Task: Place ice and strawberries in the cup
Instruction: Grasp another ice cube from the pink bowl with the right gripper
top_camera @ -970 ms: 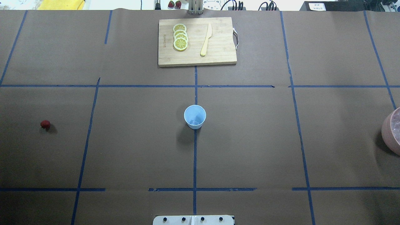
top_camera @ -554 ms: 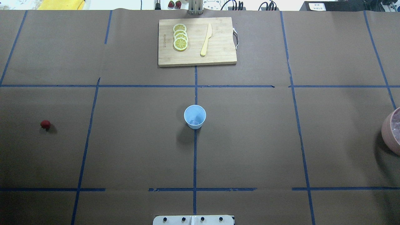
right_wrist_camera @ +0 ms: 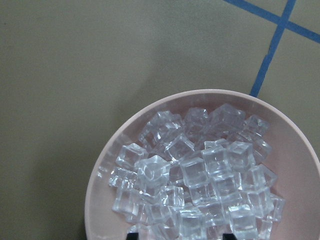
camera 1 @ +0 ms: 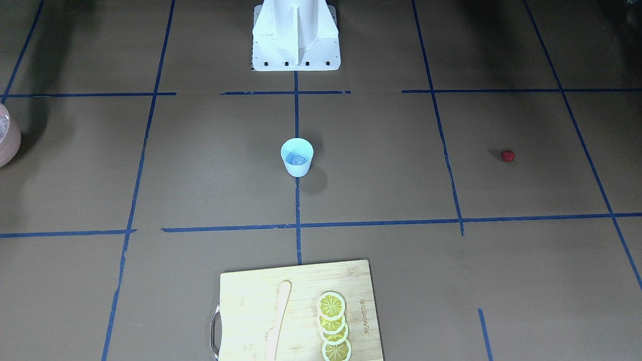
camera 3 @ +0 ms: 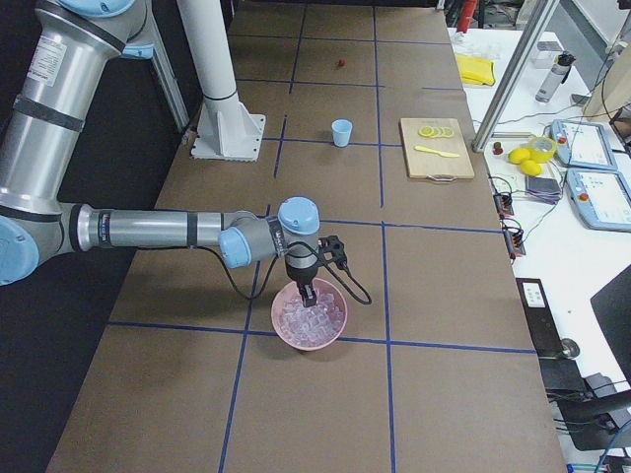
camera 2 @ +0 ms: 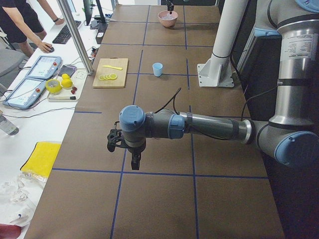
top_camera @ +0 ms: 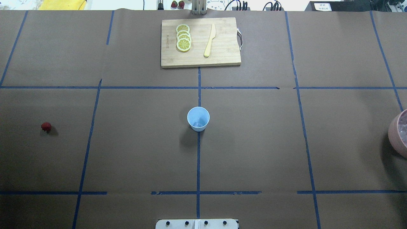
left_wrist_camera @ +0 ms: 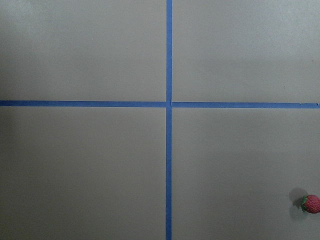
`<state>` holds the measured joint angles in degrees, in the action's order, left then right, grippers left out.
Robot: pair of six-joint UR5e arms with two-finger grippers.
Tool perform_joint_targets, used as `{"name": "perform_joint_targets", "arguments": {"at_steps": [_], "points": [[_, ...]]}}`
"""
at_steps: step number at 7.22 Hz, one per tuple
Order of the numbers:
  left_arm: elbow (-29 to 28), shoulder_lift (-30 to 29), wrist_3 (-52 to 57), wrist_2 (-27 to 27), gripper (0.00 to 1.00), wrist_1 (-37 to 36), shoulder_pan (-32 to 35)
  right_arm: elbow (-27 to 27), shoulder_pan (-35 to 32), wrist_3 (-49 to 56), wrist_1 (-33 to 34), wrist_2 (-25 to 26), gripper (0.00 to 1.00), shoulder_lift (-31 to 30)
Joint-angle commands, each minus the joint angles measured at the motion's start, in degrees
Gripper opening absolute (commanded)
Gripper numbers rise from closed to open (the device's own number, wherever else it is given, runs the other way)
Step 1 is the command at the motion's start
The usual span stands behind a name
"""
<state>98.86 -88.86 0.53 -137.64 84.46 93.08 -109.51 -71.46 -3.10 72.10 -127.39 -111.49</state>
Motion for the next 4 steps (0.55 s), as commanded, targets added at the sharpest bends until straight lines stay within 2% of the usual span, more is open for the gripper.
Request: {"name": "perform_joint_targets", "arguments": {"at_steps": [1, 4], "points": [[-0.07, -0.09, 0.00, 0.00, 1.00, 0.00, 0.00, 1.40, 0.26, 0.20, 0.15, 0.13, 0.58, 0.66], [0.62, -0.09, -0.09, 0.09, 1.00, 0.00, 0.00, 4.31, 1.41, 0.46, 0.15, 0.30, 0.59, 2.86]]}}
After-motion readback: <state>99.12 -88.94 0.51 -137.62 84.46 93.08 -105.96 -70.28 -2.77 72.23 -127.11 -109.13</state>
